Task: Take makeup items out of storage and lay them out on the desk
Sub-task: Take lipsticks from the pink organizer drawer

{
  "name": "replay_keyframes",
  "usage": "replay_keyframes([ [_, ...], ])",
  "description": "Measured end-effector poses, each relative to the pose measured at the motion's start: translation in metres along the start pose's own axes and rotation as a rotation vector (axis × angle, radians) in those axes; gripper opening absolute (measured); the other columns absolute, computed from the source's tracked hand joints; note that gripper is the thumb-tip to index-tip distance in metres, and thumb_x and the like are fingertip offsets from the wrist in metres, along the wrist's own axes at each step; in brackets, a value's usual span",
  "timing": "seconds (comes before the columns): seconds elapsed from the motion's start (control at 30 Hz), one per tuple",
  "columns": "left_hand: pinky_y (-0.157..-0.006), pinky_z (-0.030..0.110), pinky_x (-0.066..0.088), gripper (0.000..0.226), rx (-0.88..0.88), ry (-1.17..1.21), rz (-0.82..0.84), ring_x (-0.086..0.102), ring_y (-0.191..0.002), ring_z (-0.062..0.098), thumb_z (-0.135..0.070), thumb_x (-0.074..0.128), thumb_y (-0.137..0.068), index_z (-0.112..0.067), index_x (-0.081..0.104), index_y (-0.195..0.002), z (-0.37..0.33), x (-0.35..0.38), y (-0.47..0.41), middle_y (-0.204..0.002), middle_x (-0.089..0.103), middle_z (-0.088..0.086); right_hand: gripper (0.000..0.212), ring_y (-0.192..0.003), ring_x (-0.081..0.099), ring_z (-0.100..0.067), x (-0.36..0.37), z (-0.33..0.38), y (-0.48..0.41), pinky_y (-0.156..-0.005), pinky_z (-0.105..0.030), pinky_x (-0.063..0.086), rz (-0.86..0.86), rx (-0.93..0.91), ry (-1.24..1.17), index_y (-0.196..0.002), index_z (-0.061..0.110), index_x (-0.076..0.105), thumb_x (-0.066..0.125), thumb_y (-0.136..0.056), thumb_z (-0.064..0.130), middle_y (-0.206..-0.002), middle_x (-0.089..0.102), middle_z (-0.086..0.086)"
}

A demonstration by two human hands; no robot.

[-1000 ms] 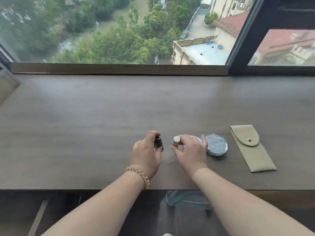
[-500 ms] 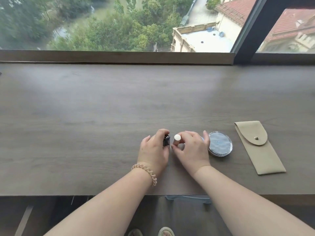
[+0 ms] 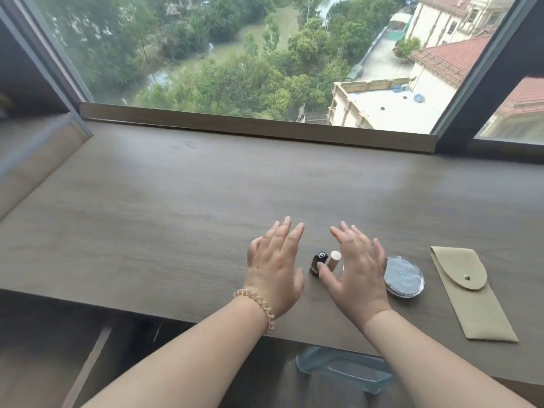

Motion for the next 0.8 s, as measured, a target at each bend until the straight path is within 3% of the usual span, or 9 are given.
replay_keyframes([
  [0.07,-0.102,0.032,0.014,0.085,-0.045,-0.046,-0.02,0.037,-0.137,0.021,-0.03,0.067,-0.066,-0.025,0.027,-0.14,0.012,-0.026,0.005,-0.149,0.038,0.005,0.058,-0.132,0.035,-0.019,-0.001,0.025,-0.01,-0.111,-0.037,0.008,-0.004,-0.048,-0.015,-0.128,0.024,0.047,0.053,-0.073,0.041,-0.138,0.05,-0.003],
  [0.2,-0.112,0.035,0.008,0.08,-0.147,-0.124,-0.088,0.008,-0.146,0.016,-0.032,0.056,-0.083,-0.029,0.008,-0.147,0.057,-0.086,0.024,-0.158,0.011,-0.002,0.057,-0.132,0.038,-0.022,0.016,0.1,-0.03,-0.111,-0.043,0.014,0.041,-0.178,-0.056,-0.128,0.022,0.048,0.059,-0.074,0.034,-0.137,0.051,-0.004],
  [0.3,-0.114,0.038,0.007,0.078,-0.264,-0.199,-0.123,0.0,-0.146,0.016,-0.034,0.05,-0.088,-0.03,0.0,-0.147,0.1,-0.136,0.052,-0.159,0.002,-0.003,0.055,-0.132,0.04,-0.024,0.035,0.17,-0.032,-0.111,-0.041,0.013,0.088,-0.281,-0.093,-0.128,0.023,0.048,0.064,-0.076,0.031,-0.136,0.052,-0.004],
  [0.53,-0.115,0.039,0.005,0.073,-0.504,-0.271,-0.274,0.002,-0.146,0.016,-0.034,0.05,-0.089,-0.03,0.007,-0.148,0.209,-0.243,0.143,-0.159,0.006,-0.003,0.051,-0.127,0.047,-0.024,0.086,0.338,-0.009,-0.11,-0.038,0.013,0.197,-0.521,-0.18,-0.124,0.025,0.05,0.047,-0.076,0.04,-0.133,0.055,-0.002],
  [0.67,-0.113,0.04,0.011,0.072,-0.62,-0.282,-0.352,0.01,-0.145,0.017,-0.031,0.054,-0.085,-0.028,0.018,-0.147,0.278,-0.291,0.195,-0.157,0.016,-0.001,0.051,-0.131,0.042,-0.022,0.125,0.43,0.005,-0.113,-0.04,0.013,0.259,-0.639,-0.206,-0.126,0.026,0.05,0.06,-0.076,0.034,-0.137,0.052,0.0],
  [0.8,-0.115,0.04,0.007,0.071,-0.735,-0.325,-0.328,0.004,-0.145,0.014,-0.032,0.051,-0.087,-0.031,0.013,-0.147,0.359,-0.341,0.248,-0.159,0.01,-0.005,0.056,-0.137,0.032,-0.021,0.173,0.535,0.026,-0.115,-0.042,0.013,0.34,-0.716,-0.205,-0.132,0.03,0.045,0.064,-0.079,0.032,-0.145,0.043,0.002],
])
Point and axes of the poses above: each hand's wrist, its own y-axis away from the middle knuckle, its own x-axis out of the palm, z = x × y, the point moved 5 cm from there along -y, towards the middle knuckle
